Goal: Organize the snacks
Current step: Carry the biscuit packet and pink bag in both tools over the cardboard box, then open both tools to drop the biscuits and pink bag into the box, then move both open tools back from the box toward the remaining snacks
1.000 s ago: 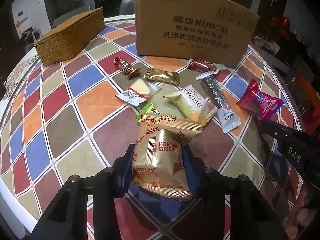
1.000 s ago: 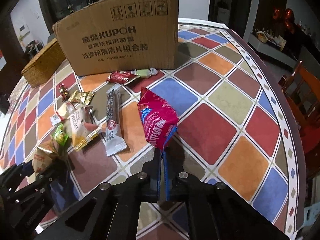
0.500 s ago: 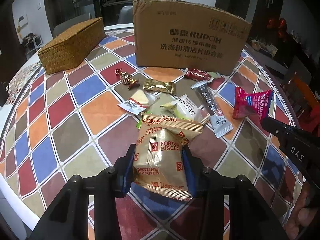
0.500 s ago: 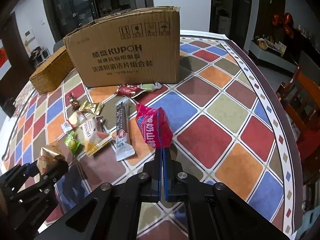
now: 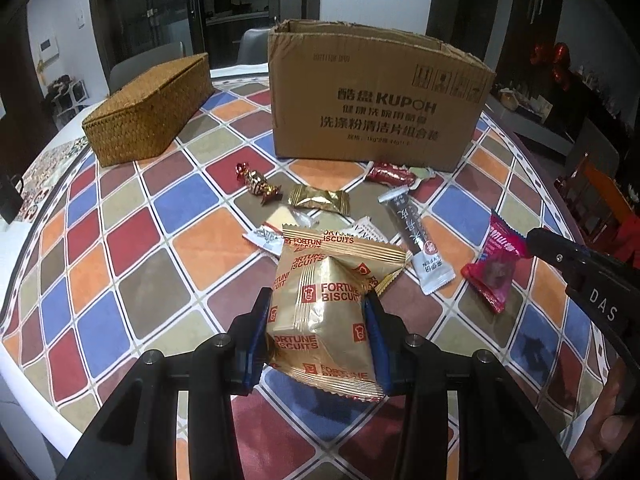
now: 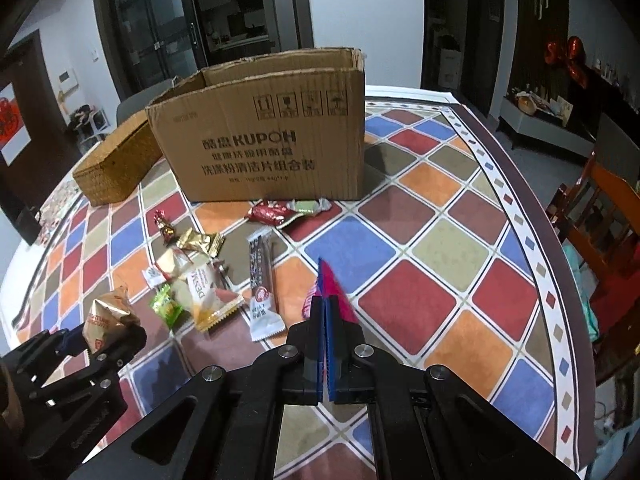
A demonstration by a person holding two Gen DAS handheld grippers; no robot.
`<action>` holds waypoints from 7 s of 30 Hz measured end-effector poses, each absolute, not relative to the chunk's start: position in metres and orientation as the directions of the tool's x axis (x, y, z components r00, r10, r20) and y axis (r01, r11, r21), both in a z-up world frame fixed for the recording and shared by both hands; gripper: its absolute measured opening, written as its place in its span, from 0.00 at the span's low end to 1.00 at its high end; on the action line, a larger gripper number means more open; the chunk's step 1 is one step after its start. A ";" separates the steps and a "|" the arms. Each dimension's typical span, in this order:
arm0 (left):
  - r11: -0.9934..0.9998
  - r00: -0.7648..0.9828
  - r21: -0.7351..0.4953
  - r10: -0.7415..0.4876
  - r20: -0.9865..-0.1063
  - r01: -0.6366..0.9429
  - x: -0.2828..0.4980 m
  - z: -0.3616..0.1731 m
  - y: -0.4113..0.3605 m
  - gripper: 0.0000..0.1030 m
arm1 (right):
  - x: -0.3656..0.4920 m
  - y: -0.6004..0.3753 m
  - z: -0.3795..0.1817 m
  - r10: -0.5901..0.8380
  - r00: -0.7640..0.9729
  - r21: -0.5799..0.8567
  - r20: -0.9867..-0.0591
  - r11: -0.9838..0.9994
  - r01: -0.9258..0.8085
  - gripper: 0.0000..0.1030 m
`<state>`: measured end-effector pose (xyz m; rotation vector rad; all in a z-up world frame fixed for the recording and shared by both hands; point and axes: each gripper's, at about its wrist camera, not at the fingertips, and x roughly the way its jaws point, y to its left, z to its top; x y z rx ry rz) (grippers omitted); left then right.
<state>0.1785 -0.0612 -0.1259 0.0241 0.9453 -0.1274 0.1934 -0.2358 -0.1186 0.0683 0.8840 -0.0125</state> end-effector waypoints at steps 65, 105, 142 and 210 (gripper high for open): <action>0.980 0.688 -0.041 -0.165 -0.707 0.194 0.240 -0.021 -0.071 0.41 | 0.242 -0.234 -0.007 0.049 0.783 0.050 -0.620 0.998 -0.023 0.01; 0.973 0.738 -0.017 -0.184 -0.649 0.228 0.351 0.021 -0.080 0.41 | 0.328 -0.229 0.041 0.036 0.853 0.011 -0.520 0.999 -0.036 0.01; 0.980 0.705 0.015 -0.132 -0.697 0.199 0.415 -0.022 -0.079 0.87 | 0.400 -0.232 -0.002 -0.024 0.804 -0.025 -0.594 1.000 0.011 0.43; 0.995 0.767 0.017 -0.063 -0.638 0.096 0.263 0.019 -0.037 1.00 | 0.258 -0.227 0.022 -0.030 0.836 0.002 -0.547 0.999 0.038 0.72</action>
